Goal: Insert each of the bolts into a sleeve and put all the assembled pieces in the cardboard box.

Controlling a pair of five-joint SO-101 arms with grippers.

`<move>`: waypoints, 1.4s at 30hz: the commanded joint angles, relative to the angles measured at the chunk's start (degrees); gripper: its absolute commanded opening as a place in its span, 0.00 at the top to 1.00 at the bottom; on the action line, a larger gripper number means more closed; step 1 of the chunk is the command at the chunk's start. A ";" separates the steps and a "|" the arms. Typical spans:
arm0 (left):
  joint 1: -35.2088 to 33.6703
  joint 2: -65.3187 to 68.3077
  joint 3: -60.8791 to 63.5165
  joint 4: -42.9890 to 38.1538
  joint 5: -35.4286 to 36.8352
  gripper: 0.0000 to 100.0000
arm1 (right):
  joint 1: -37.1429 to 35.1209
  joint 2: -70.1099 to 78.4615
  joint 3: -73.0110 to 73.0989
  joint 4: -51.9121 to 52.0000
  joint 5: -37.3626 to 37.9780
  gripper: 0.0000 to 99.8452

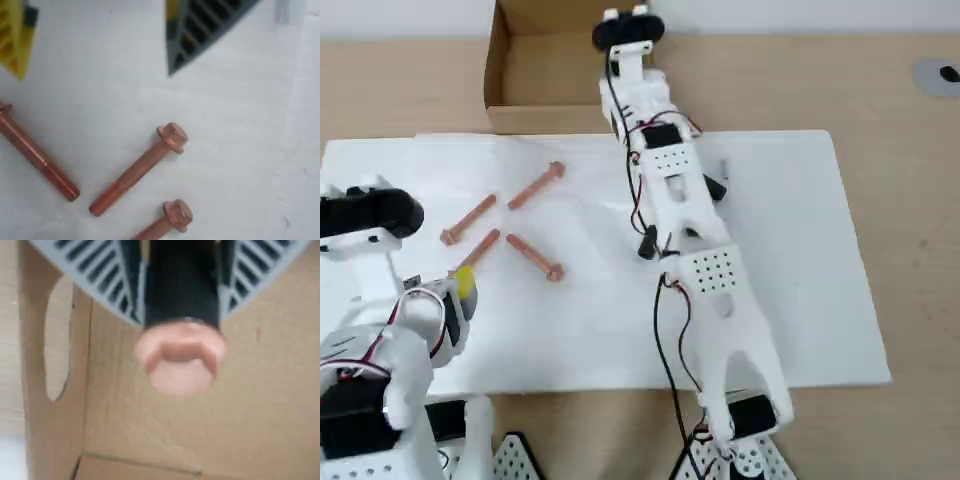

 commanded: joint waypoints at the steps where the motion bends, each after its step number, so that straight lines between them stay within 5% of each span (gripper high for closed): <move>1: -0.62 0.40 -1.49 -1.05 0.79 0.80 | 0.75 0.84 -8.31 3.25 0.44 0.94; 6: 0.35 0.66 -1.23 -3.34 0.88 0.80 | 0.48 1.63 -10.68 8.70 0.35 0.81; 11: 1.67 7.78 -3.34 -5.01 1.41 0.80 | 0.48 1.54 -15.34 13.71 0.62 0.78; 20: 10.55 43.30 -25.23 -9.23 1.93 0.75 | 0.48 -8.66 -20.70 27.96 0.44 0.78; 32: 17.14 78.11 -49.05 -8.53 -19.52 0.75 | 5.05 -36.00 -20.79 52.84 0.70 0.78; 42: 14.07 99.65 -64.79 -10.02 -26.73 0.75 | 13.67 -57.54 -20.79 67.34 0.70 0.78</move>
